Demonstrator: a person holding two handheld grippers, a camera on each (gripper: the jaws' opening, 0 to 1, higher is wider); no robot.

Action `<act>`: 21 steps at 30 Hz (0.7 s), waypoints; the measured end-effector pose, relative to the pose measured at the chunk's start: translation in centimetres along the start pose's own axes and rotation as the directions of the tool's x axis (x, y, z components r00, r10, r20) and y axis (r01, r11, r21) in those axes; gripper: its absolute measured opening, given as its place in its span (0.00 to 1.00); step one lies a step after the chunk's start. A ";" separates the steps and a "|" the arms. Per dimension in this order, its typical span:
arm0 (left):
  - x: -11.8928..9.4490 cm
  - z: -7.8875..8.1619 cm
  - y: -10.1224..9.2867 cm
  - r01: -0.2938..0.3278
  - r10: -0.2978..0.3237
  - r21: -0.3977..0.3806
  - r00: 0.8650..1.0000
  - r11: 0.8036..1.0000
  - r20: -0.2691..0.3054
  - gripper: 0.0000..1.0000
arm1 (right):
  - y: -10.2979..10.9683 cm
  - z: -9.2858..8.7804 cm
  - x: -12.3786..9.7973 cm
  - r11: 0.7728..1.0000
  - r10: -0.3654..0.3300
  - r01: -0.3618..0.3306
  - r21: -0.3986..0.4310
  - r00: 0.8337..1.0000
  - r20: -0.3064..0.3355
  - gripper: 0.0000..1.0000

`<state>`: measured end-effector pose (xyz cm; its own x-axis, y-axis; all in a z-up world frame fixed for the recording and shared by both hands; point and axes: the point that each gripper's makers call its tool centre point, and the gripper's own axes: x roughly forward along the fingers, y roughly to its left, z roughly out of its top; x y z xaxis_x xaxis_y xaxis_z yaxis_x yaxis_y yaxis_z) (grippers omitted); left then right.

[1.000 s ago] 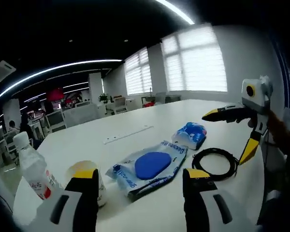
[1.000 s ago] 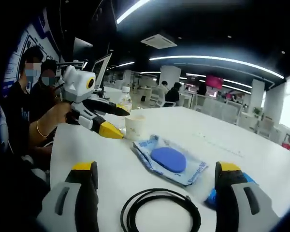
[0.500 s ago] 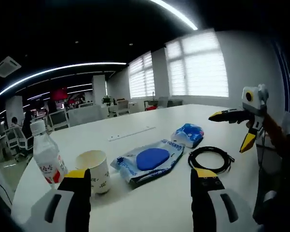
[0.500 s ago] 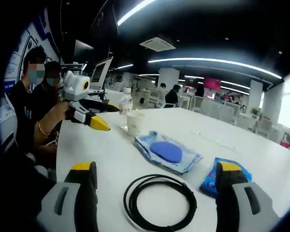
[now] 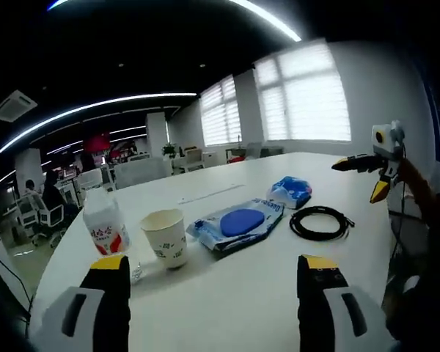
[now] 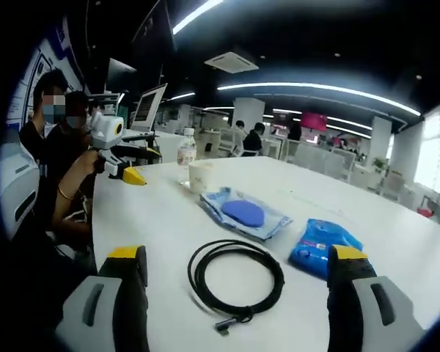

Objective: Arrange the tabletop items into an orderly group along one side of the table until the central work area is clear of visible clutter.

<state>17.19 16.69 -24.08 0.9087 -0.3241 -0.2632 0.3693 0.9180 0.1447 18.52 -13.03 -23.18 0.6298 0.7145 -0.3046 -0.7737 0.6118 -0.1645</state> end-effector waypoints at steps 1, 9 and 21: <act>-0.4 0.0 0.2 -0.002 0.002 -0.001 1.000 1.000 0.004 0.95 | 0.0 -0.1 -0.3 1.000 -0.003 0.003 -0.006 1.000 -0.002 1.00; -3.0 -1.1 0.8 -0.009 0.009 0.000 1.000 1.000 -0.006 0.96 | -0.5 -1.0 -1.8 0.999 -0.026 0.026 0.019 1.000 -0.009 1.00; -7.1 -2.4 3.6 -0.068 0.068 -0.050 0.998 0.996 -0.001 0.96 | -1.9 -1.5 -4.0 0.996 -0.085 0.086 0.015 0.996 -0.012 0.99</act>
<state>11.57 22.82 -23.93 0.9314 -0.2606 -0.2541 0.2965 0.9481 0.1146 17.32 -17.57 -23.02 0.6927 0.6554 -0.3010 -0.7158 0.6758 -0.1759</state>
